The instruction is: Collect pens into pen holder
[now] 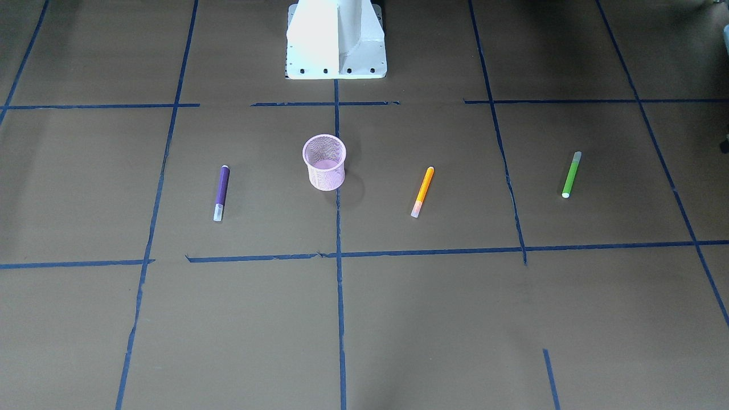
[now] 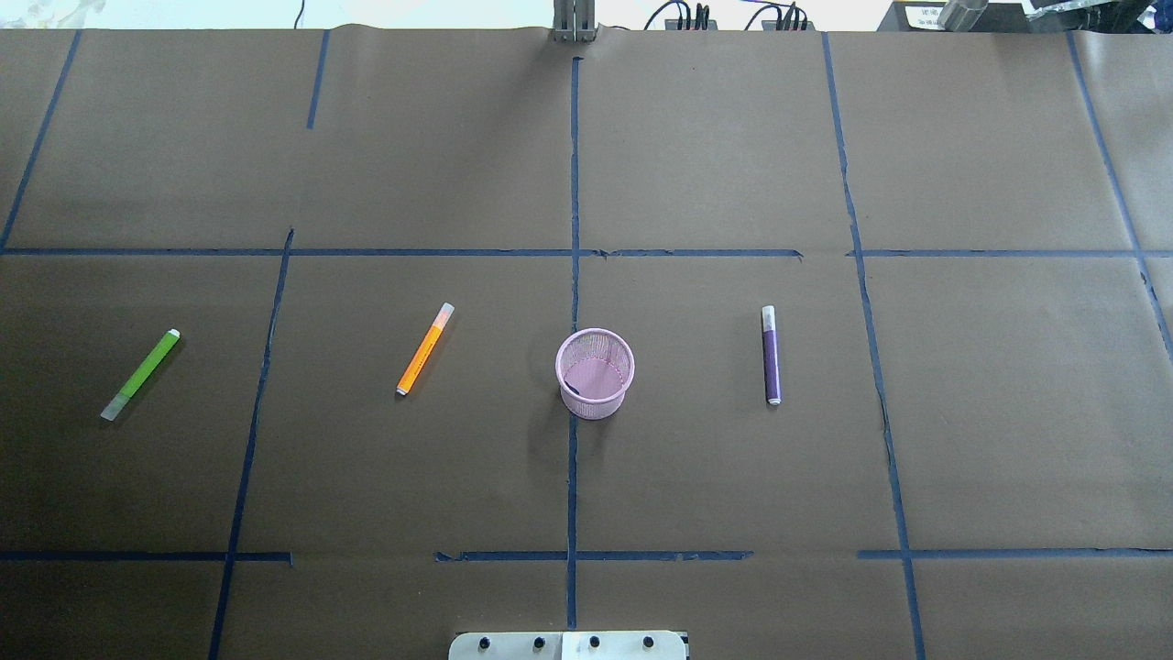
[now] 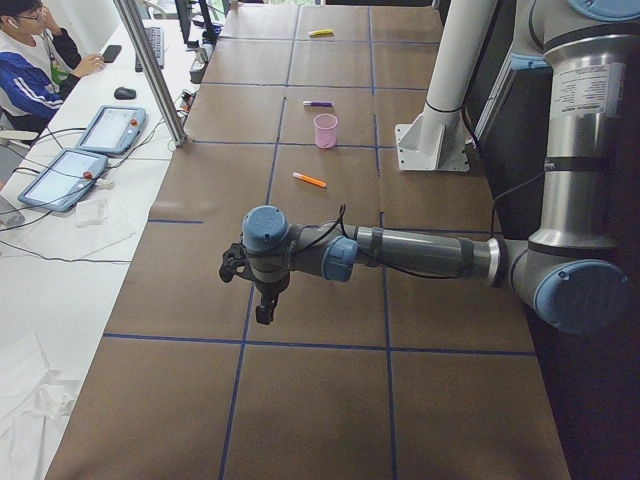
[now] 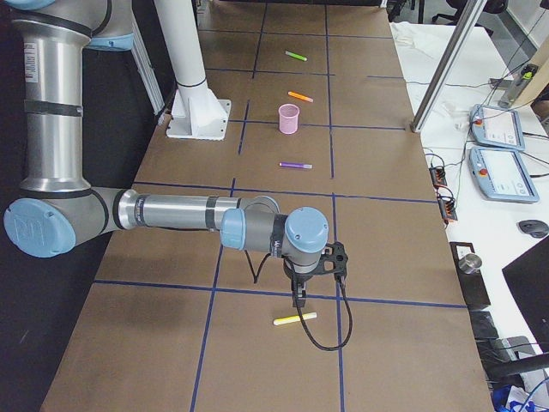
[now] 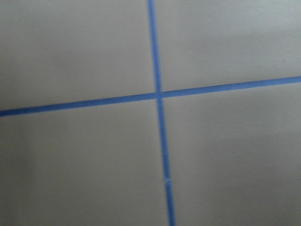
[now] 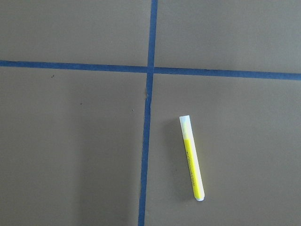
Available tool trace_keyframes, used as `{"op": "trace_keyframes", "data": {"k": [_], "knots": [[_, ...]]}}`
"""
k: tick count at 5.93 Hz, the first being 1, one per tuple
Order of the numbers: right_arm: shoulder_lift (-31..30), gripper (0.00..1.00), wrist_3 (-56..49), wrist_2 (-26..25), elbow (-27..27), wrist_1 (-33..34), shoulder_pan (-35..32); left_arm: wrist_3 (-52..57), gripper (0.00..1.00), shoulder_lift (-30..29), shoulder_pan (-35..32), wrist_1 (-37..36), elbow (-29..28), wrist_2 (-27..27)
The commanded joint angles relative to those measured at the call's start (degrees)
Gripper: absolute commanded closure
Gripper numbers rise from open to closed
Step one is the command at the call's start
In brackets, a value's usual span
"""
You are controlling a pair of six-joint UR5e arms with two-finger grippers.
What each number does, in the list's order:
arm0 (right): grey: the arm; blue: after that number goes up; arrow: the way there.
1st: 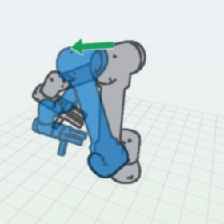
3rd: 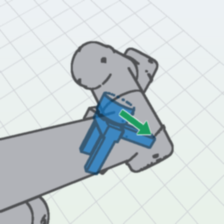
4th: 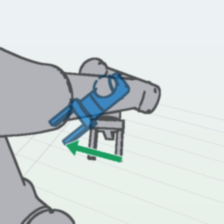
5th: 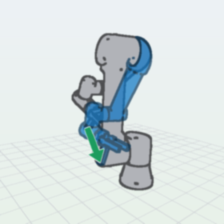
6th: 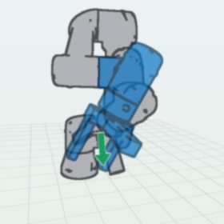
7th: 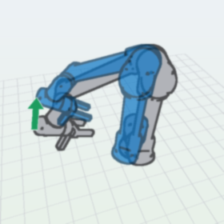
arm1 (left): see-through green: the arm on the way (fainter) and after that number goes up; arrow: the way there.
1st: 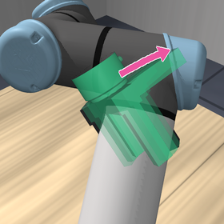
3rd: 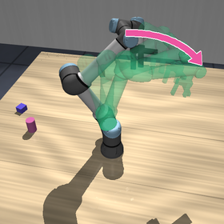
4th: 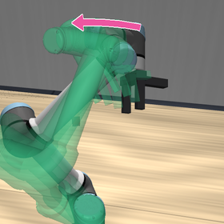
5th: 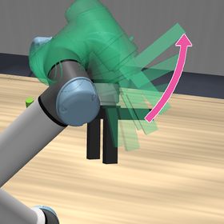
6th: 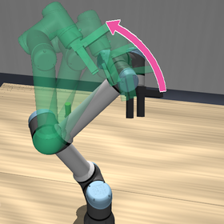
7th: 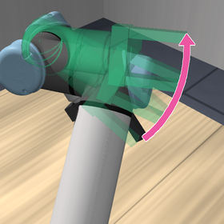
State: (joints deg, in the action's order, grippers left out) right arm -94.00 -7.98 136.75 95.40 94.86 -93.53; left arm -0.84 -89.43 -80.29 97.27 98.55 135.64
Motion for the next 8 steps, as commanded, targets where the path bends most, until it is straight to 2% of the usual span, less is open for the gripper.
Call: {"op": "trace_keyframes", "data": {"k": [1,3,4,5,7,8], "knots": [[0.6,0.00,-0.1,0.0,0.7,0.0,0.1,-4.9,0.00,-4.9,12.8,-0.1,2.1,-0.7],[4.1,0.00,0.2,0.1,1.4,0.1,0.2,-16.8,0.00,-7.2,17.7,0.5,1.1,-0.8],[3.7,0.00,0.0,-0.1,0.8,0.1,0.4,-18.1,0.00,-7.3,20.0,0.6,0.9,-5.2],[3.6,0.00,0.2,-0.1,0.7,-0.4,0.5,-23.6,0.00,-7.3,22.7,2.8,0.9,-6.1],[3.6,0.00,0.2,0.0,0.0,-0.6,0.6,-32.1,0.00,-6.8,27.7,17.6,-6.3,-11.6],[3.7,0.00,0.2,0.0,0.0,-0.6,0.6,-32.4,0.02,-6.8,27.8,21.7,-9.9,-11.6]]}}
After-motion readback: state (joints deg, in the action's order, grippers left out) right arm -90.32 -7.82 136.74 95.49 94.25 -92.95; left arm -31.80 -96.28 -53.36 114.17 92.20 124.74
